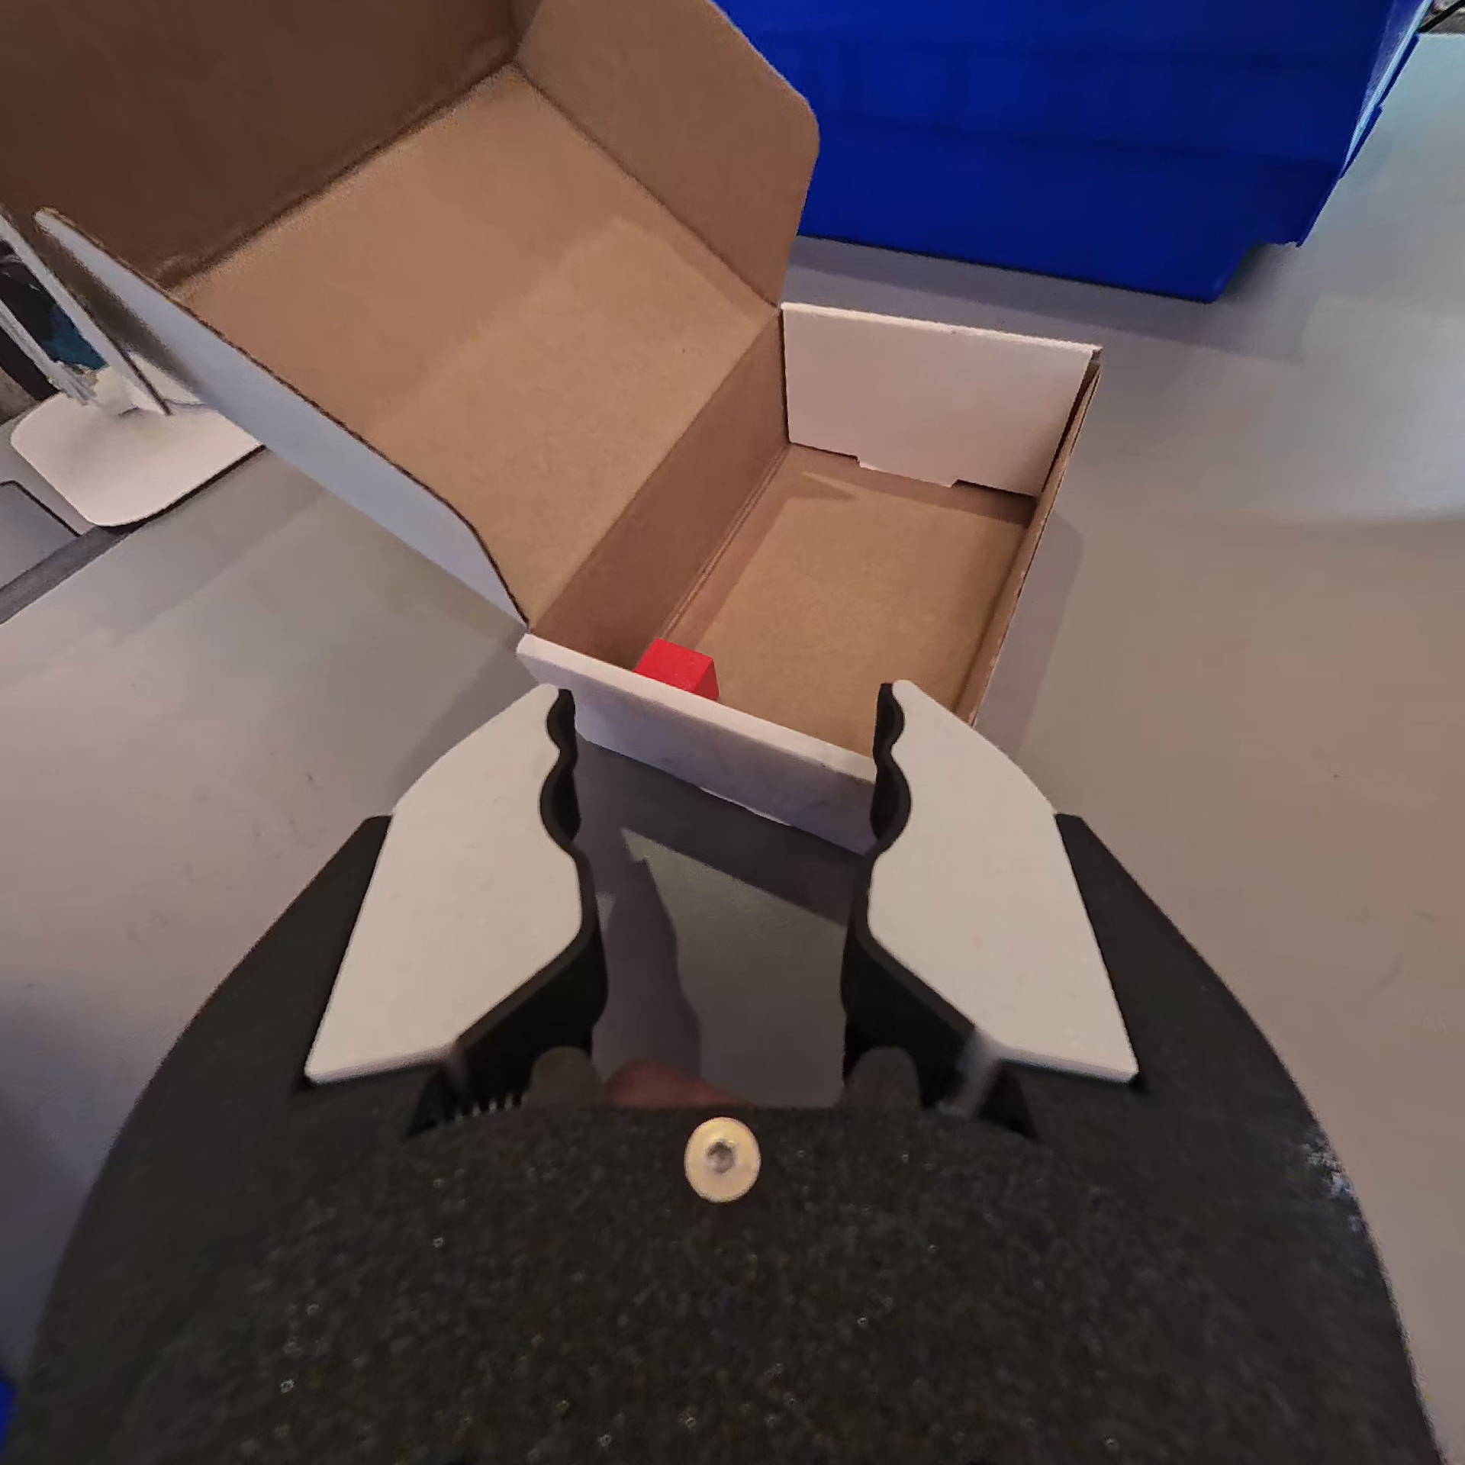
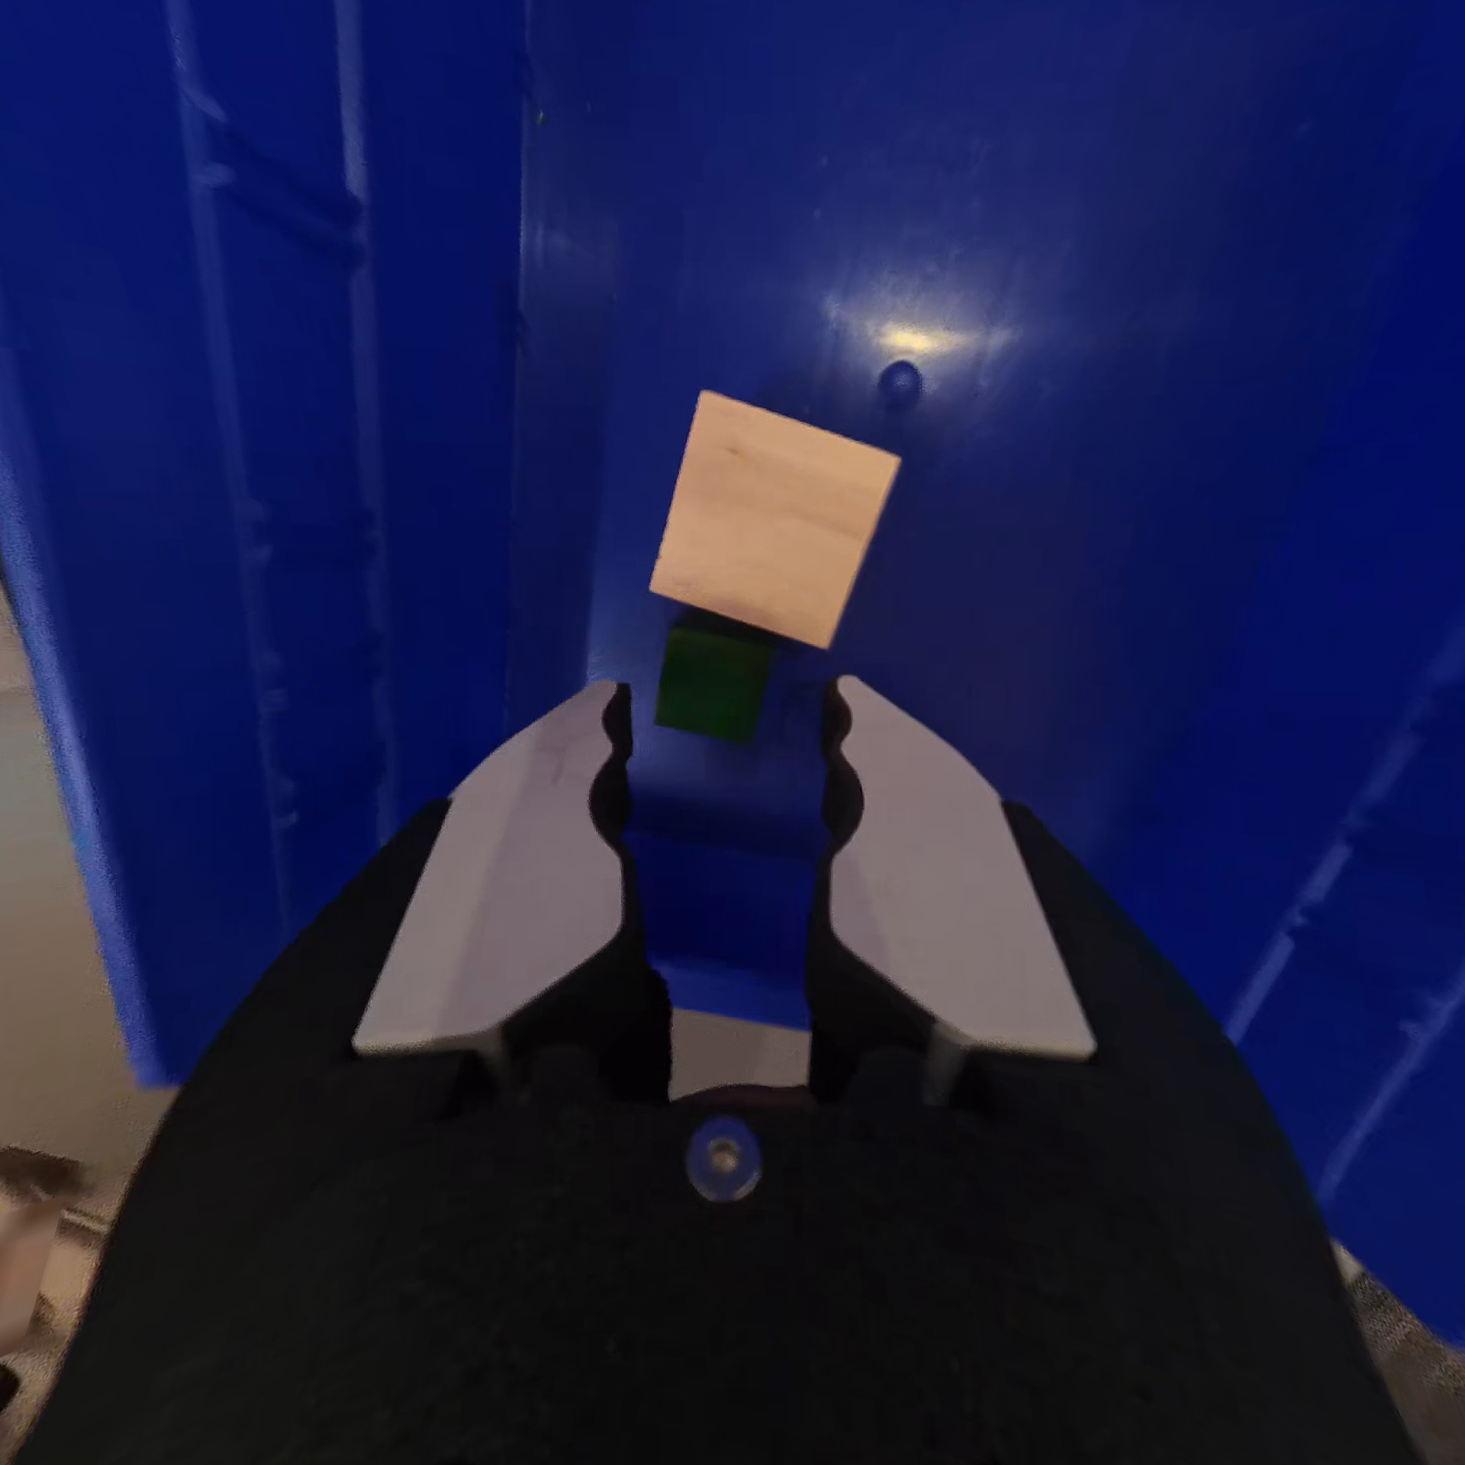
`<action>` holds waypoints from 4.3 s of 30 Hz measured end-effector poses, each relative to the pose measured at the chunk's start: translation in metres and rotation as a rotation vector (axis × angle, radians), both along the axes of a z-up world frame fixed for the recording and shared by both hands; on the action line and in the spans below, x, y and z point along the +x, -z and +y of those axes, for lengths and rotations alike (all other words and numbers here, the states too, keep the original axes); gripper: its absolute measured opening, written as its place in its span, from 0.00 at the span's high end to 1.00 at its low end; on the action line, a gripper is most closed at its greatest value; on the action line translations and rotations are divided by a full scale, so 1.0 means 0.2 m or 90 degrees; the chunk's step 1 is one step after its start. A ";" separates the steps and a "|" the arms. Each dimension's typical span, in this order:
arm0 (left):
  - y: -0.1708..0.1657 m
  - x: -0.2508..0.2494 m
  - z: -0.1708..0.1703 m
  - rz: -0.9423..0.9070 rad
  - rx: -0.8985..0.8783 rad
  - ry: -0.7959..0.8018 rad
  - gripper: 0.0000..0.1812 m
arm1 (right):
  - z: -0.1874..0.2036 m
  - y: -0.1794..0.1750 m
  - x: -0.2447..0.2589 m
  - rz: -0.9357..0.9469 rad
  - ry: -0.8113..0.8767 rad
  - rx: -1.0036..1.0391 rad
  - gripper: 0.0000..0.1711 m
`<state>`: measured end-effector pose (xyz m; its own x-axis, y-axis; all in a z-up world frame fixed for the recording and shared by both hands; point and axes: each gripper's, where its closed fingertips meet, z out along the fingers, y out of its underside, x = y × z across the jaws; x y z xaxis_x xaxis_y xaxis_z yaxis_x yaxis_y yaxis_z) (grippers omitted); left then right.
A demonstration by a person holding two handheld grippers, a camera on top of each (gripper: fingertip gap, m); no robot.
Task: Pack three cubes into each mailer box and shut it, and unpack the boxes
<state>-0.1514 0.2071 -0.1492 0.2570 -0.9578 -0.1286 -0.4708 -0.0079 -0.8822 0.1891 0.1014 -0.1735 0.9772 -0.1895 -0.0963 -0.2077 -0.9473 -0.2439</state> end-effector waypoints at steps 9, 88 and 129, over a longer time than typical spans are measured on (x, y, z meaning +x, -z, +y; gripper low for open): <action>0.00 0.01 -0.01 0.001 0.006 0.001 0.61 | 0.22 -0.79 -0.57 -0.053 -0.067 0.374 0.71; 0.00 -0.07 0.12 0.009 0.028 -0.040 0.63 | 0.01 -0.61 0.14 -0.248 -0.066 0.109 0.88; -0.31 0.04 0.14 -0.100 -0.197 -0.142 0.74 | 0.51 -0.23 -1.17 0.076 -0.331 0.317 0.78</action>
<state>-0.1443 0.2350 -0.0875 0.4567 -0.8633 0.2145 -0.2867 -0.3711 -0.8832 -0.0449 0.2035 -0.1276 0.9062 0.3906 -0.1616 0.1871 -0.7135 -0.6752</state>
